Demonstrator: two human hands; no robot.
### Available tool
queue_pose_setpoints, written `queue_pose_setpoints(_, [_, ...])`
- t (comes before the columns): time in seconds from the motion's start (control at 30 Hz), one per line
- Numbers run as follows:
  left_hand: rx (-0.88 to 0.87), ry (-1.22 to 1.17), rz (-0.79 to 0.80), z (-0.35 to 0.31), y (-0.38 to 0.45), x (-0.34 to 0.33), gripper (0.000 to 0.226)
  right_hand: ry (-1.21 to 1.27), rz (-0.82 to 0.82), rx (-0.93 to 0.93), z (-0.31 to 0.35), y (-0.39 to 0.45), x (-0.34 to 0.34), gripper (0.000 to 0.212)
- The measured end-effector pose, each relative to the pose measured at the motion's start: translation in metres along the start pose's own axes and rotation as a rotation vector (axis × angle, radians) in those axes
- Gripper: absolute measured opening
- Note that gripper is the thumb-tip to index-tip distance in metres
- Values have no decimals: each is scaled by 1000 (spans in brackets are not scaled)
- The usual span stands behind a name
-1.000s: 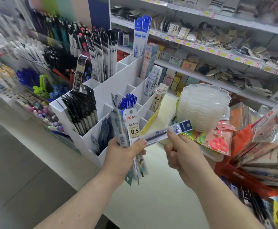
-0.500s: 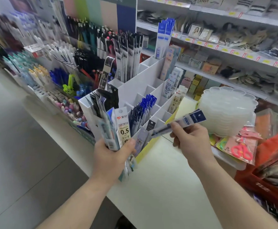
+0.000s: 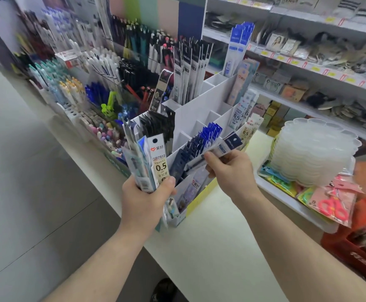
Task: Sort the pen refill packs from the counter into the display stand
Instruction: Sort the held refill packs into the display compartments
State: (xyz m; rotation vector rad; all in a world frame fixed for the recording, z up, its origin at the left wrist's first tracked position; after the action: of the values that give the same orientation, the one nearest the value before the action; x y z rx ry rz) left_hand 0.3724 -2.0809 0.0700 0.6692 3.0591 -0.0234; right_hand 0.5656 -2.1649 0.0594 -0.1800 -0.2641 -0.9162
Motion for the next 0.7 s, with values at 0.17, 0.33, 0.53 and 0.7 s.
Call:
queue_pose_setpoints(0.17, [18,61,30,8,1,7,14,-30,-80,35,-1,1,13,18])
queue_pose_setpoints(0.33, [35,51,13,11,0,9,5,-90,-86,41,1,0,3,23])
queue_pose_setpoints(0.53, [57,41,12,14,3,9,14,-109,-75,36,-2,2,-11,24])
queue_pose_setpoints(0.7, [72,20,28,16,2,10,13,-193,-67,138,-2,1,-21,20])
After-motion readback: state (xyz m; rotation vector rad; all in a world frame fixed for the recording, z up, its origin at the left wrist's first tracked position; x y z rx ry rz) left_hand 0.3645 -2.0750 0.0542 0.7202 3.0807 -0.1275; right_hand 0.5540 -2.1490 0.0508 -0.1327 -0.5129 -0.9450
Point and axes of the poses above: each hand's wrist, its own y-axis towards the middle knuckle, its own x-axis out of the back of the hand, z = x × y, the point moved 6 cm from there along y, towards the middle knuckle, and after that the axes turned 1 degree about -y, right-handed, at the moved point
